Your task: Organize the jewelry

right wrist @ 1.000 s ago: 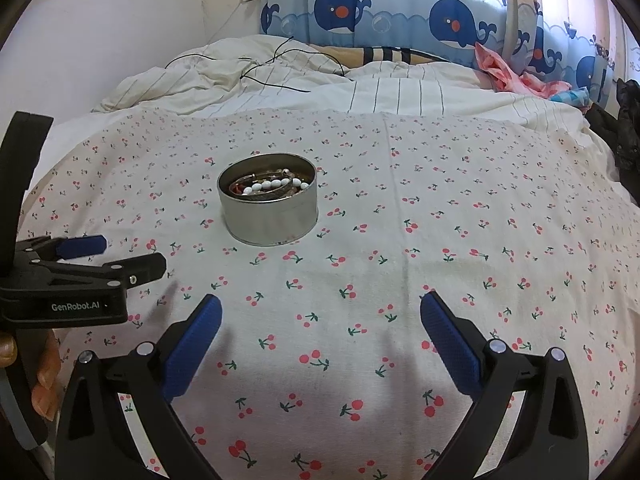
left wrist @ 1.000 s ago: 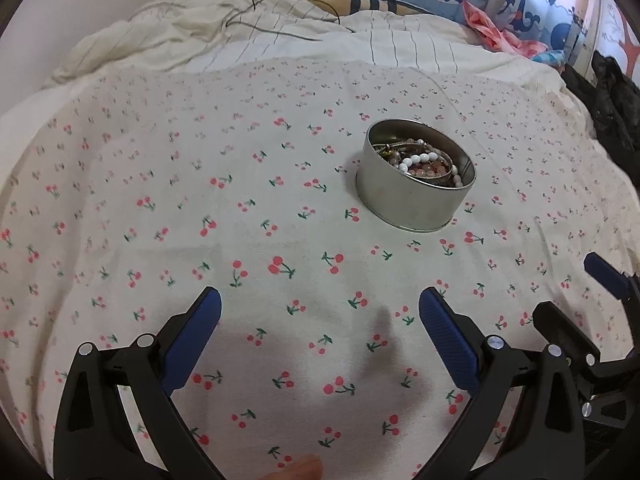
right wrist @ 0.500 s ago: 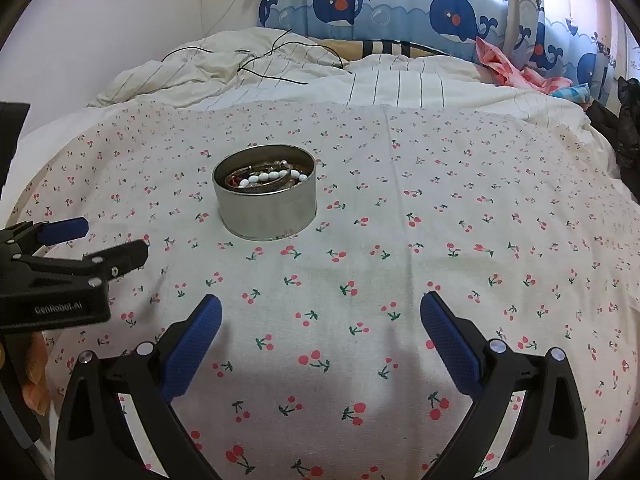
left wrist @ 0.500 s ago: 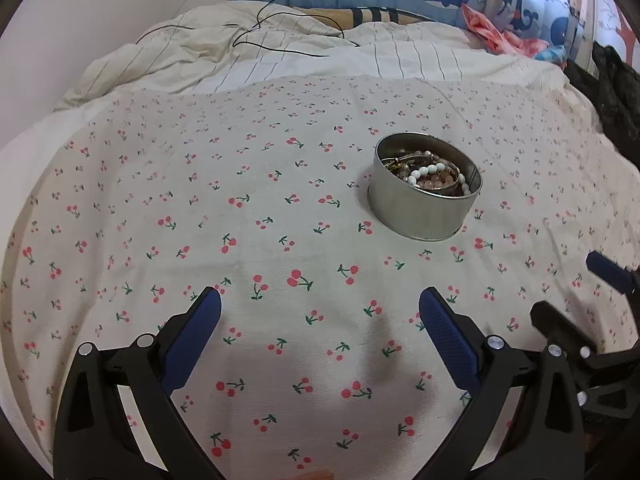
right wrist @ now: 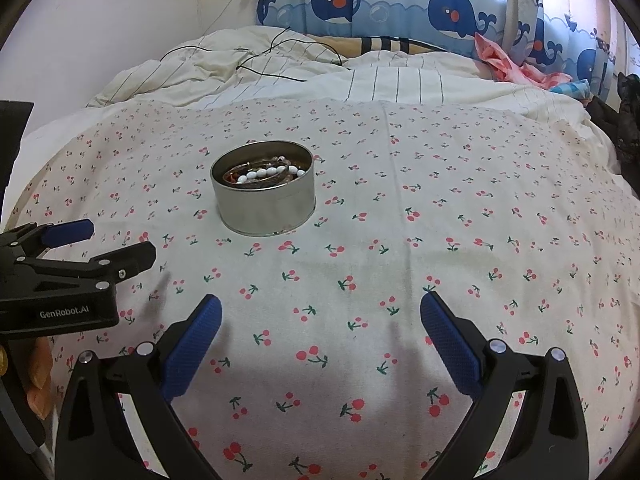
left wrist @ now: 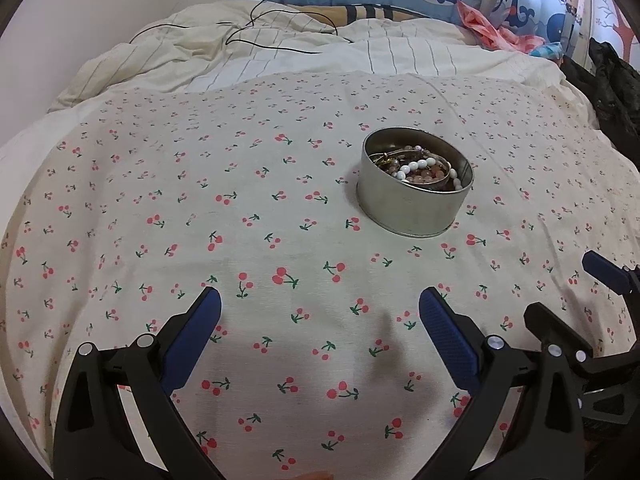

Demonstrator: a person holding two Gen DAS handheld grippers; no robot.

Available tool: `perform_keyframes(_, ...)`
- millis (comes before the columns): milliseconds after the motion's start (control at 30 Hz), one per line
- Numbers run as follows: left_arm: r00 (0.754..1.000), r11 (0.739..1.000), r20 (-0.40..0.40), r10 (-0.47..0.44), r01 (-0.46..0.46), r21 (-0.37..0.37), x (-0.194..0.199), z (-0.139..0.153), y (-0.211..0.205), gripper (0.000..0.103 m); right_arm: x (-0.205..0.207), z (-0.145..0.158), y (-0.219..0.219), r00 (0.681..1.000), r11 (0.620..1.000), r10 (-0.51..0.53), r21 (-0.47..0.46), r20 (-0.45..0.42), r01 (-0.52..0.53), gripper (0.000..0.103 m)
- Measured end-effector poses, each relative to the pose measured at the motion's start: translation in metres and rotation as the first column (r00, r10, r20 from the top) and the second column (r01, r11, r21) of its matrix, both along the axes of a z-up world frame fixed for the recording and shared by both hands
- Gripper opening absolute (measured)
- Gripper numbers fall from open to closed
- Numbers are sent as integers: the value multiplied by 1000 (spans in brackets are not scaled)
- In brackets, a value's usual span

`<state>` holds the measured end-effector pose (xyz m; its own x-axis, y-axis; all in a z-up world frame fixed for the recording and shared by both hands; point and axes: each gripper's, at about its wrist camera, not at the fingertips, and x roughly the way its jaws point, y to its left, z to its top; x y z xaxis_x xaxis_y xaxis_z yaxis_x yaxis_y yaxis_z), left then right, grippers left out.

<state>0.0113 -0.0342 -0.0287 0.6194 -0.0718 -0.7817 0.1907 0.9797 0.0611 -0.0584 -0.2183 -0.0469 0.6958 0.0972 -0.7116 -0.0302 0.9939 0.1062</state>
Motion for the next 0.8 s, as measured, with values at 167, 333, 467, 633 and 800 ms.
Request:
perform_keyframes(167, 1000, 1000, -9, 2, -2, -4, 0, -1, 0, 95, 0, -1, 1, 1000, 1000, 1, 0, -5, -1, 95)
perform_keyframes(333, 1000, 1000, -8, -1, 1, -4, 1, -1, 0, 95, 0, -2, 1, 1000, 1000, -1, 0, -7, 1, 95)
perform_keyframes(467, 1000, 1000, -7, -2, 2, -3, 1, 0, 0, 95, 0, -2, 1, 1000, 1000, 1, -1, -10, -1, 95)
perform_keyframes(633, 1000, 1000, -7, -9, 9, -7, 0, 1, 0, 95, 1, -3, 2, 1000, 1000, 4, -5, -15, -4, 95)
perform_keyframes(800, 1000, 1000, -6, -8, 8, -4, -1, 2, -1, 95, 1, -3, 3, 1000, 1000, 4, -5, -15, -4, 95)
